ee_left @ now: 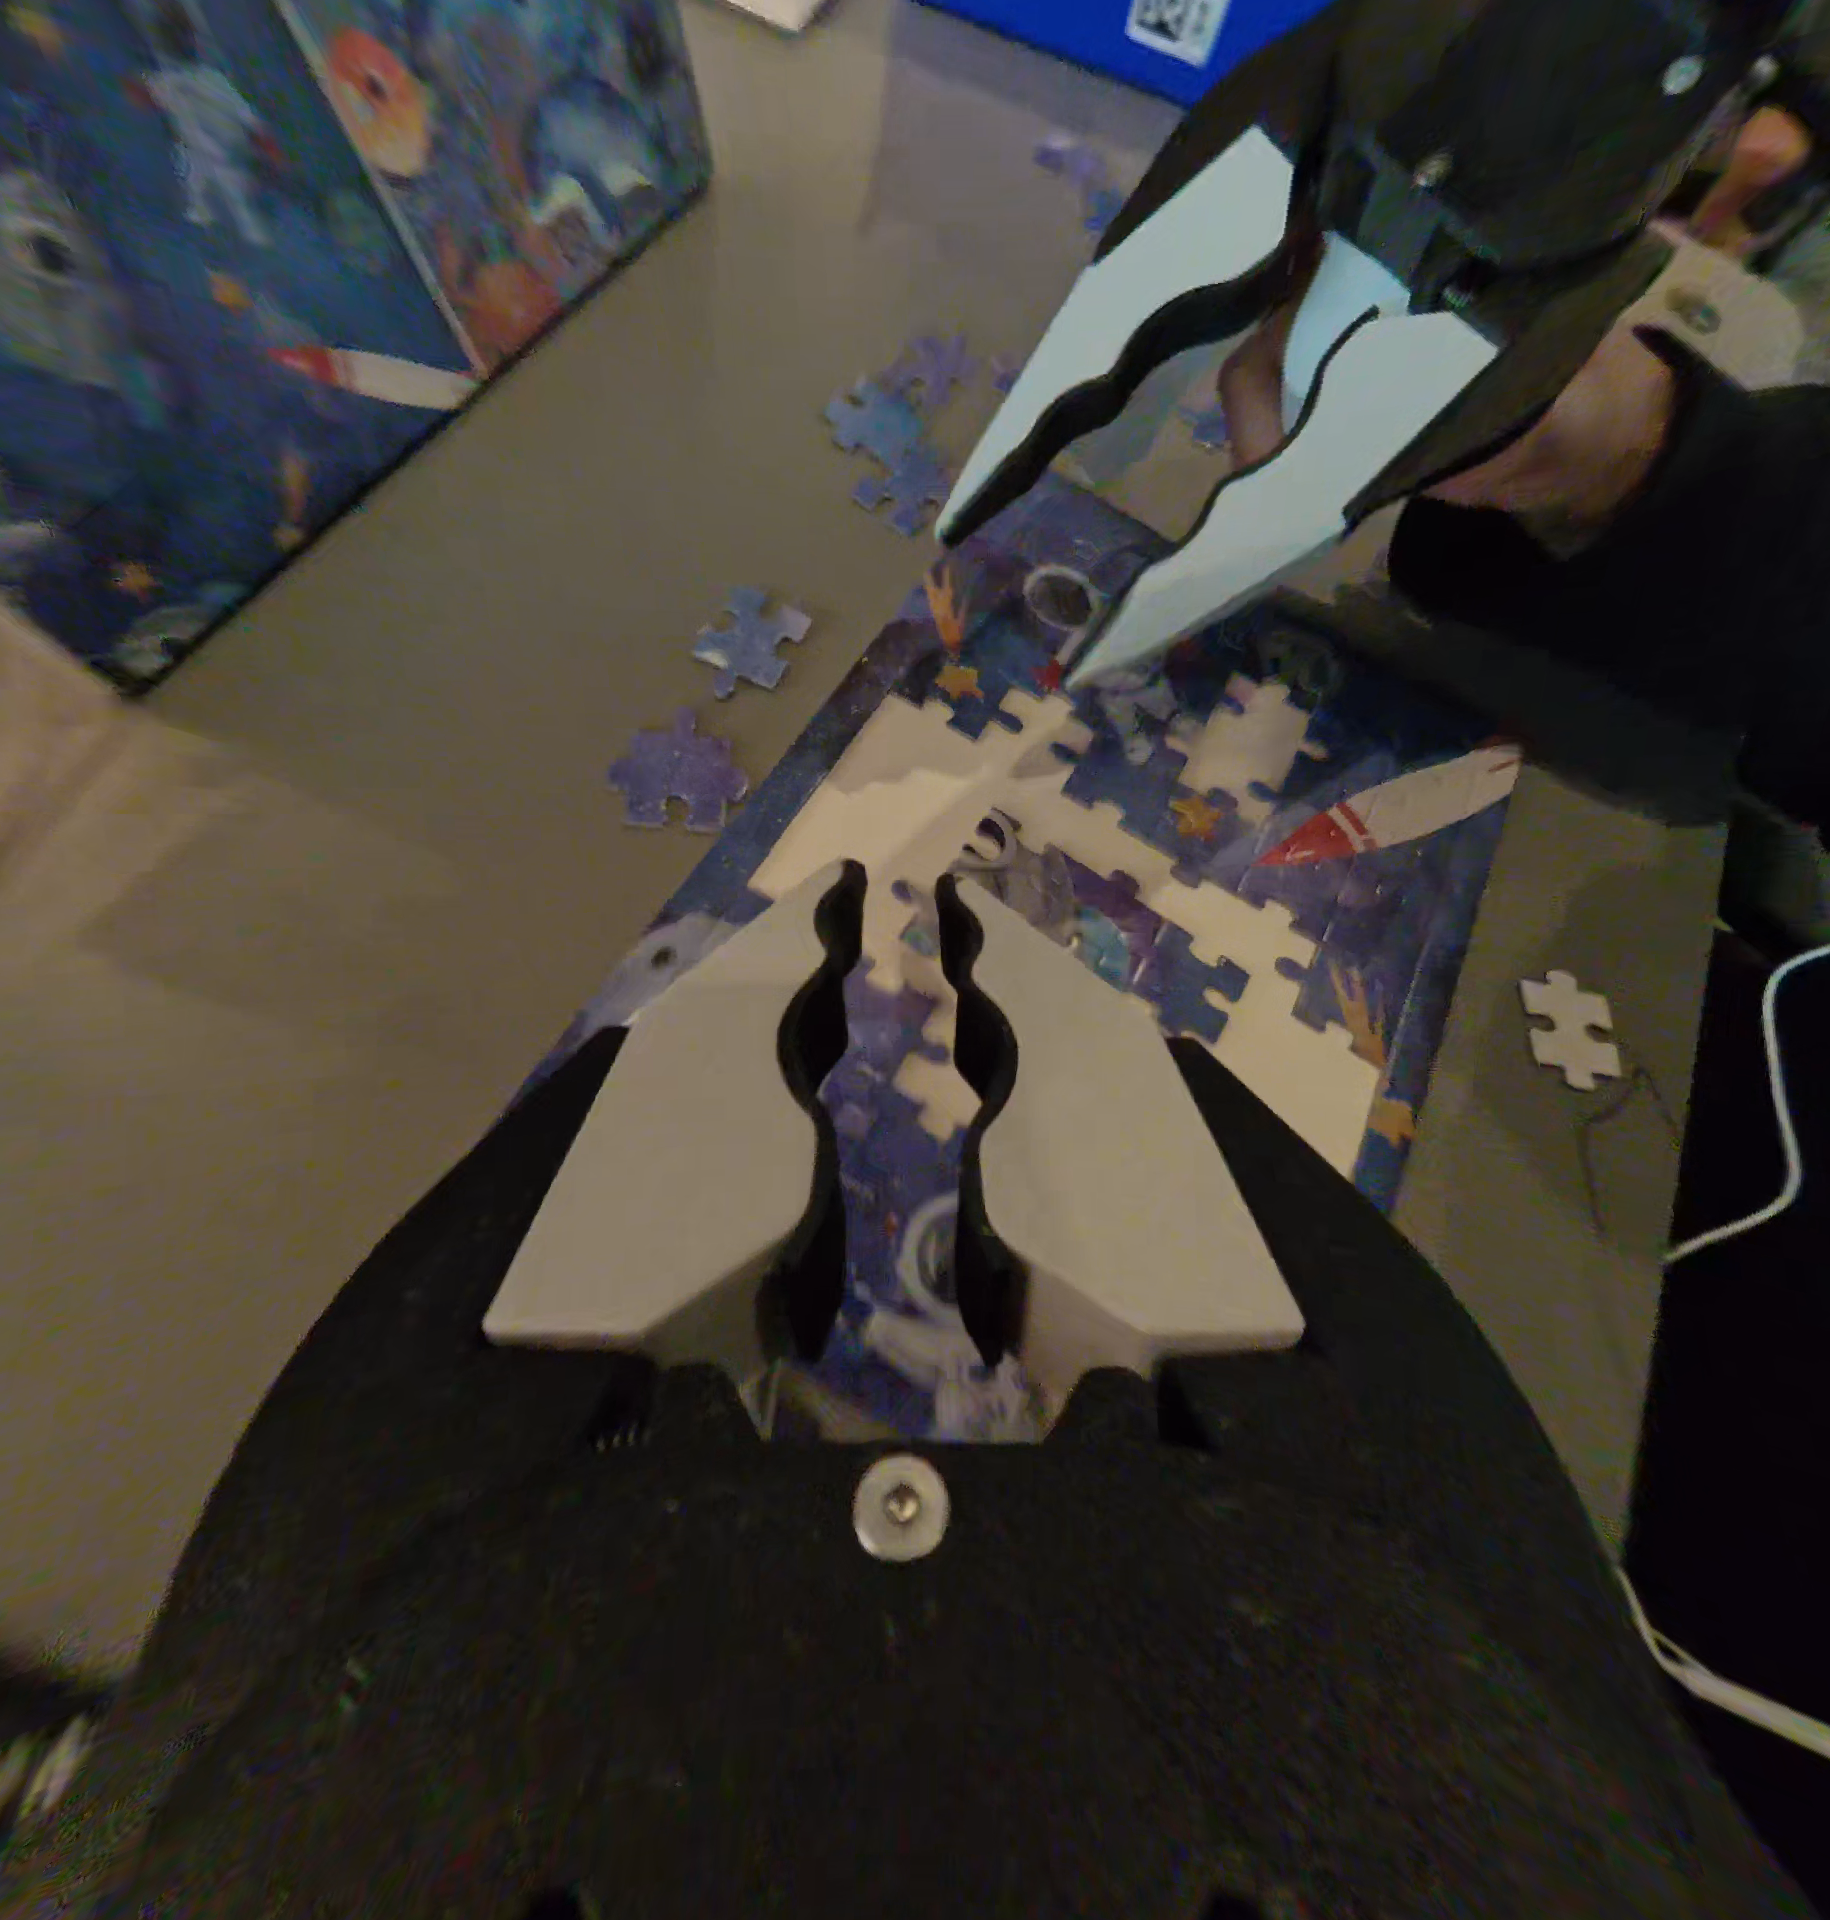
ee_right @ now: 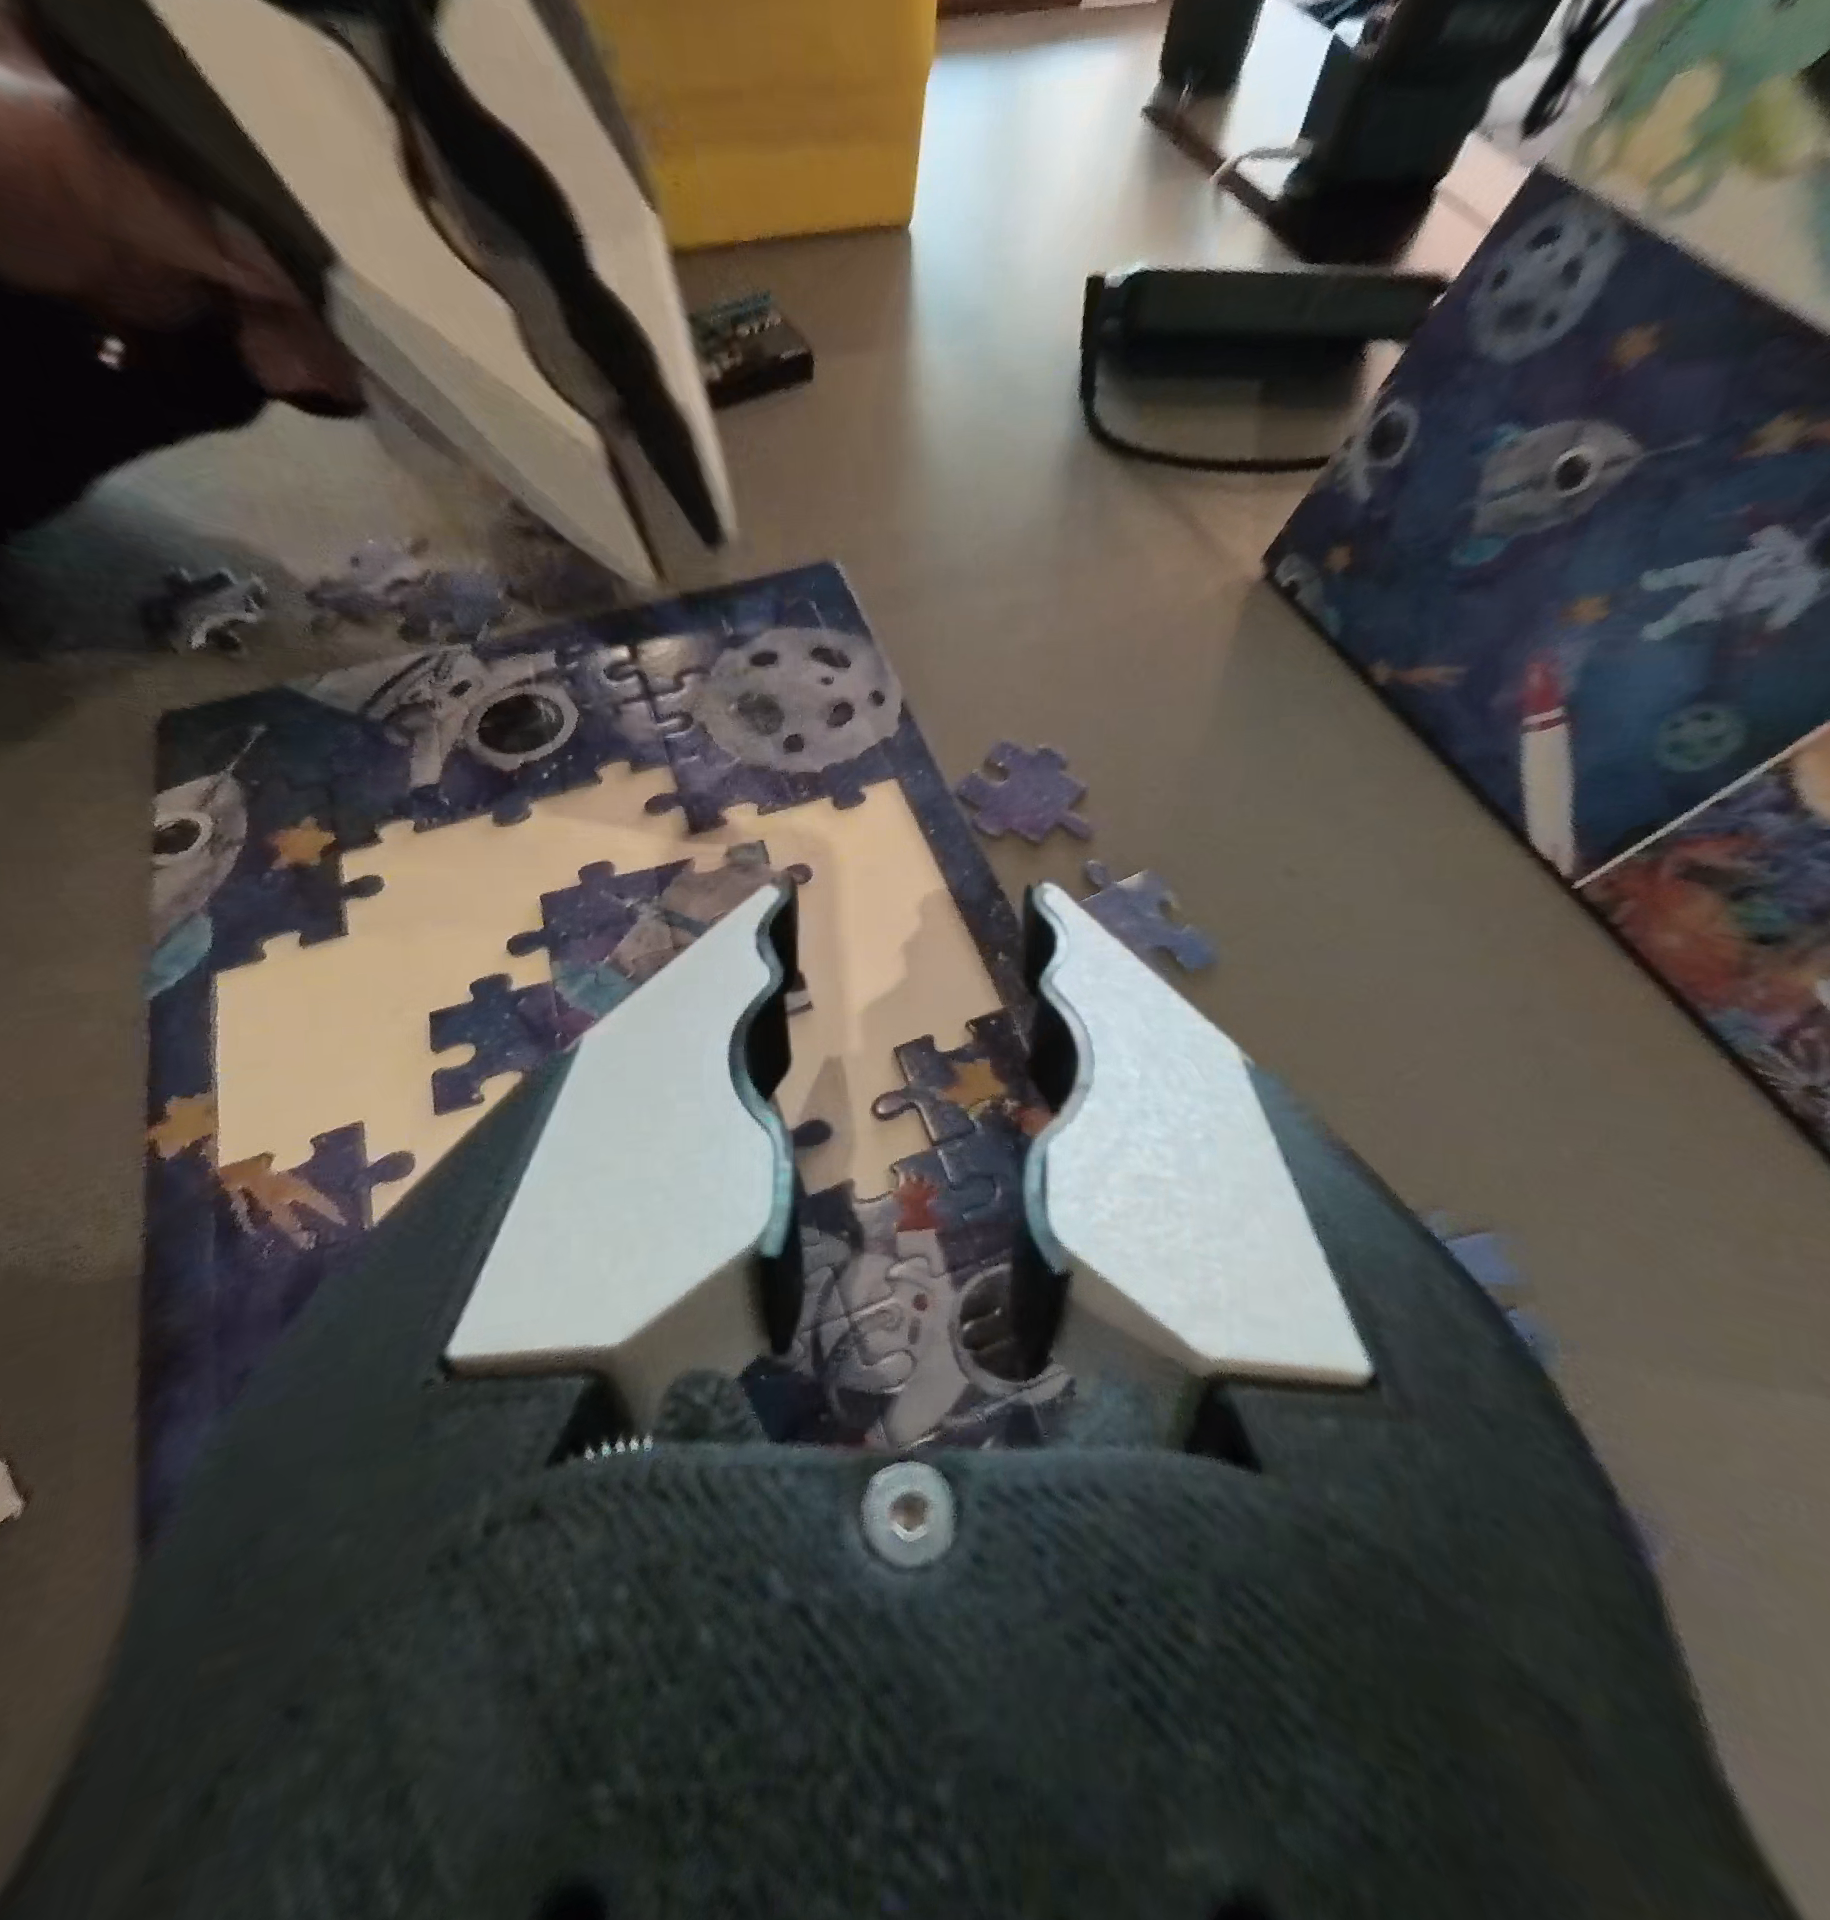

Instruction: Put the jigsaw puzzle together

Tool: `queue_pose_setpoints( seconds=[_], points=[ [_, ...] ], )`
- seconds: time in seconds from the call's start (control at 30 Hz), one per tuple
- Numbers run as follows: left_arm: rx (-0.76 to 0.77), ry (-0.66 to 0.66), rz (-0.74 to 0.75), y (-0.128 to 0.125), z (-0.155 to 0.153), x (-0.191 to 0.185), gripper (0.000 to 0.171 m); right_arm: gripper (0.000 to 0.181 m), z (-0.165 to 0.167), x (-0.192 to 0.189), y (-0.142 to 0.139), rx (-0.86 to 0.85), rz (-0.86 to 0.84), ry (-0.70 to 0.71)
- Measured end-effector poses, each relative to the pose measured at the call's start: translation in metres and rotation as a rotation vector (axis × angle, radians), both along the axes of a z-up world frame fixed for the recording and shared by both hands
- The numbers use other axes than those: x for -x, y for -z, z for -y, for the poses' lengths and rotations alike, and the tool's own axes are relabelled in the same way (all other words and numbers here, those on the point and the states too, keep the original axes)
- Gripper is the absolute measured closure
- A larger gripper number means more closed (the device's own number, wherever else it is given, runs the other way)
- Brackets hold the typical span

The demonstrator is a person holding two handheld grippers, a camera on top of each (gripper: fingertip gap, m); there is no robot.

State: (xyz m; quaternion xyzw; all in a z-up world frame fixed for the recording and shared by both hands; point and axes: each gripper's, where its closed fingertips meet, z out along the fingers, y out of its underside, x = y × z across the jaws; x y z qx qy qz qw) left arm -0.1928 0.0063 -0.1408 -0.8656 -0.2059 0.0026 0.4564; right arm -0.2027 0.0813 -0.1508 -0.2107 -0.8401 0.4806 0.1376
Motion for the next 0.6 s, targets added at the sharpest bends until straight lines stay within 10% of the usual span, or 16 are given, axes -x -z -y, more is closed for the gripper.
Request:
queue_pose_setpoints(
  seconds=[0.2, 0.4, 0.6],
  points=[
    [0.164, -0.267, -0.067, -0.010, 0.089, -0.042, 0.153, 0.141, -0.001, 0.001, -0.014, 0.051, -0.039, 0.015],
    [0.544, -0.299, 0.027, 0.067, 0.176, -0.124, 0.134, 0.142, 0.001, 0.001, -0.016, 0.072, -0.049, 0.020],
    [0.305, -0.311, 0.131, 0.069, 0.169, -0.129, 0.124, 0.143, 0.003, 0.001, -0.022, 0.123, -0.040, 0.028]
  ],
)
